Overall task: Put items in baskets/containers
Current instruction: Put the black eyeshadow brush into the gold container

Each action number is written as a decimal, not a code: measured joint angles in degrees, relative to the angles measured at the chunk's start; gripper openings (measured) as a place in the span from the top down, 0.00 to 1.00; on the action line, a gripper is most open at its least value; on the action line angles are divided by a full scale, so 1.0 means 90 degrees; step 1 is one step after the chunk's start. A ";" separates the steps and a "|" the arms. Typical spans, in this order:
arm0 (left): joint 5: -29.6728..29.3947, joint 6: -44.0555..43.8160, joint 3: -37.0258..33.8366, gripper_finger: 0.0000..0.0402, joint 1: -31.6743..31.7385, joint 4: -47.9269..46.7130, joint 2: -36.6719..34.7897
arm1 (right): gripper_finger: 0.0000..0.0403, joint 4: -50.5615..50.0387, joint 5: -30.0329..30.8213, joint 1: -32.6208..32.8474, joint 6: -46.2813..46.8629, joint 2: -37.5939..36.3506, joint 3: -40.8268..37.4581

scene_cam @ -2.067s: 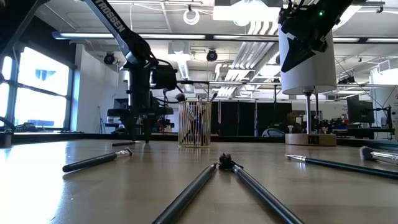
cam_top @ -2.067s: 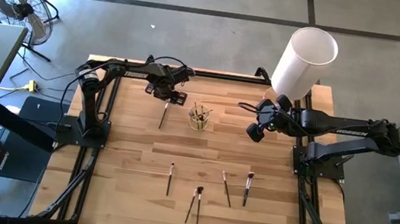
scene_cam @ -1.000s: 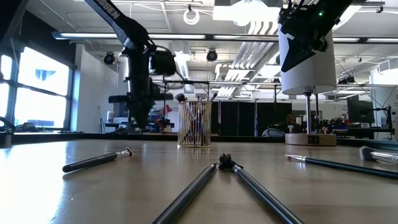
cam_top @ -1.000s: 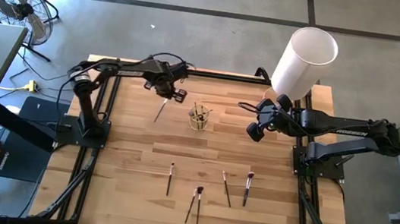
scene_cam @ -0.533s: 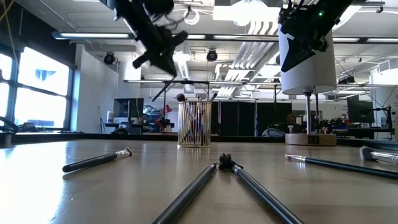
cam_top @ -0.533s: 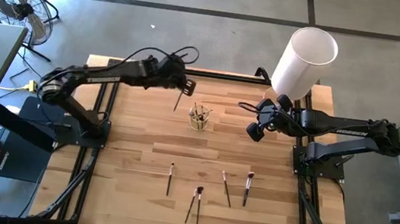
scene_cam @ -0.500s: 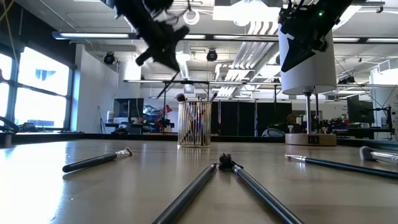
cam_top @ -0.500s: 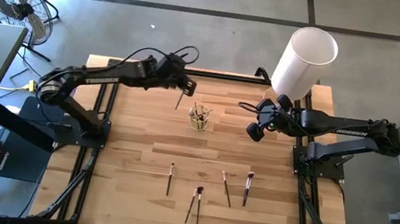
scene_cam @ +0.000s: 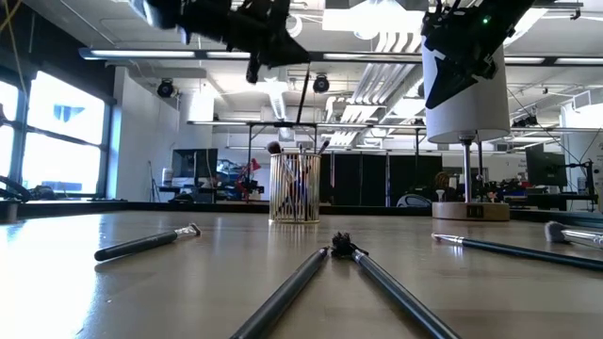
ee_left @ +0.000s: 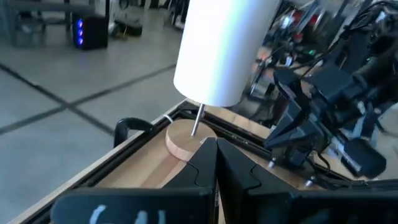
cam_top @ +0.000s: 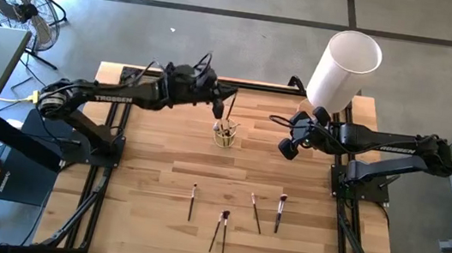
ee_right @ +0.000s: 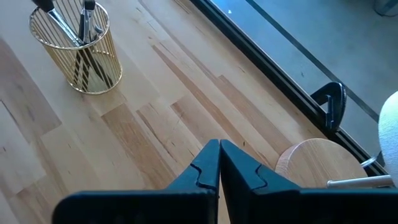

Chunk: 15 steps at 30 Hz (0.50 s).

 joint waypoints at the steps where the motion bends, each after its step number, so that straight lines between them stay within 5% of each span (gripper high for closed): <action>1: 0.0017 -0.0002 -0.0285 1.00 0.0000 0.0401 0.0000 | 0.98 0.0000 -0.0012 -0.0001 0.0000 0.0000 0.0000; 8: 0.0307 0.0263 -0.1968 1.00 -0.0015 0.3671 0.0285 | 0.98 -0.0002 -0.0189 0.0001 0.0000 0.0000 -0.0001; 15: 0.0672 0.0506 -0.2331 1.00 -0.0039 0.4438 0.0935 | 0.99 0.0012 -0.0189 -0.0001 -0.0029 0.0000 -0.0002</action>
